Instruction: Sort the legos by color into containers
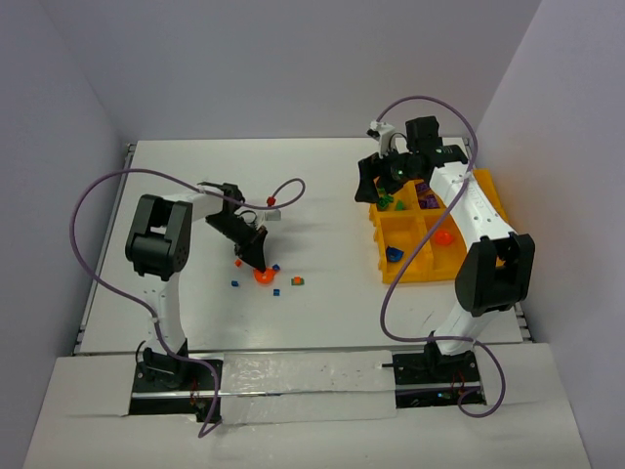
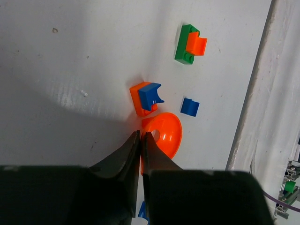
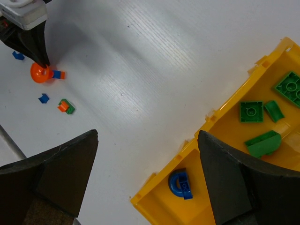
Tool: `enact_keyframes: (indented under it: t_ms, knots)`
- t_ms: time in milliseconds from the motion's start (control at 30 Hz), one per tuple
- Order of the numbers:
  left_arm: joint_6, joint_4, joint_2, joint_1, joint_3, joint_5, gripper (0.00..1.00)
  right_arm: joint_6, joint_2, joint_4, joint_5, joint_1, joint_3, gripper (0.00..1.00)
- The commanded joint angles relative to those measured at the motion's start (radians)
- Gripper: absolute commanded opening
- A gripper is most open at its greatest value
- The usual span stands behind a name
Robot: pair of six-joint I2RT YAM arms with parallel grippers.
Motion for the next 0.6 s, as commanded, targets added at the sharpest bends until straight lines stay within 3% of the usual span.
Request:
enact_keyframes:
  t_ms: [0, 367, 500, 567]
  knots:
    - [0.017, 0.031, -0.027, -0.001, -0.005, -0.004, 0.03, -0.007, -0.019, -0.024, -0.016, -0.007, 0.034, 0.94]
    - [-0.111, -0.028, -0.236, 0.055, 0.138, 0.076, 0.0, 0.226, -0.065, 0.101, -0.19, -0.005, -0.003, 1.0]
    - [-0.318, 0.12, -0.336, 0.054, 0.127, 0.083, 0.0, 0.318, -0.081, 0.166, -0.221, 0.015, -0.012, 1.0]
    - [-0.573, 0.376, -0.42, 0.046, 0.074, 0.043, 0.0, 0.329, -0.077, 0.168, -0.228, 0.055, 0.002, 1.0]
